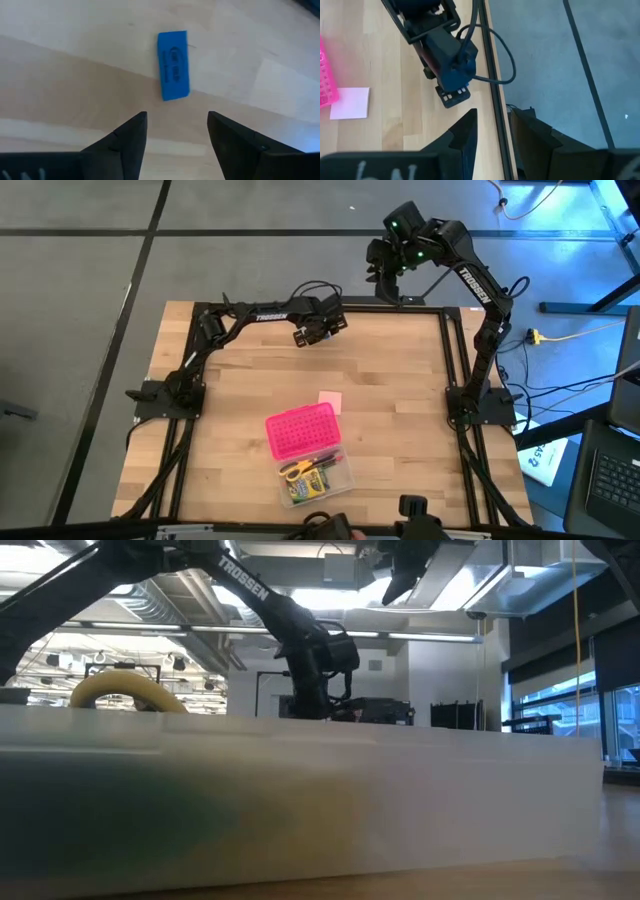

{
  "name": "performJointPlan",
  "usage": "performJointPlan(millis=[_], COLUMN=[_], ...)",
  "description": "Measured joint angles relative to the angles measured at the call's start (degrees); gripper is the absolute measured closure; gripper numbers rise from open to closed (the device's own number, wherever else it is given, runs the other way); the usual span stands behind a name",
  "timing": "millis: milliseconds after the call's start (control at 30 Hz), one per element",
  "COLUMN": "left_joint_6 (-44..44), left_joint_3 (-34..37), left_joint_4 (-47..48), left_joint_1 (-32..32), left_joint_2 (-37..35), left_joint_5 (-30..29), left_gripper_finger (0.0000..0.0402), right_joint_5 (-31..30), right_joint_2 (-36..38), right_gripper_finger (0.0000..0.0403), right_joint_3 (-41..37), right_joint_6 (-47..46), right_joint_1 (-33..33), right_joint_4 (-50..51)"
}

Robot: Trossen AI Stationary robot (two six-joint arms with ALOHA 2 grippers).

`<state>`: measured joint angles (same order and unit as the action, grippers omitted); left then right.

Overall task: Pack school essentials
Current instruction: Put the blue eraser into the pink supply box

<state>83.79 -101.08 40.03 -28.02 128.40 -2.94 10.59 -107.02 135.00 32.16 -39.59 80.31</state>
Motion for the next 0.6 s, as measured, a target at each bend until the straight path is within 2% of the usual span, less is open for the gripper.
performJointPlan(millis=[133, 367, 600], left_joint_6=[0.1, 0.1, 0.3], left_joint_3=[0.0, 0.0, 0.0], left_joint_4=[-0.1, -2.4, -3.8], left_joint_1=[-0.6, -0.7, -0.6], left_joint_2=[0.3, 0.9, 2.1], left_joint_5=[0.8, -3.7, -4.5], left_gripper_finger=[0.0200, 0.0200, 0.0200], right_joint_5=[0.0, 0.0, 0.0], right_joint_2=[0.0, 0.0, 0.0], right_gripper_finger=[0.0280, 0.0280, 0.0280], right_joint_3=[0.0, 0.0, 0.0], right_joint_6=[0.0, 0.0, 0.0], right_joint_1=[0.0, 0.0, 0.0], right_joint_4=[-1.0, -2.9, -3.4])
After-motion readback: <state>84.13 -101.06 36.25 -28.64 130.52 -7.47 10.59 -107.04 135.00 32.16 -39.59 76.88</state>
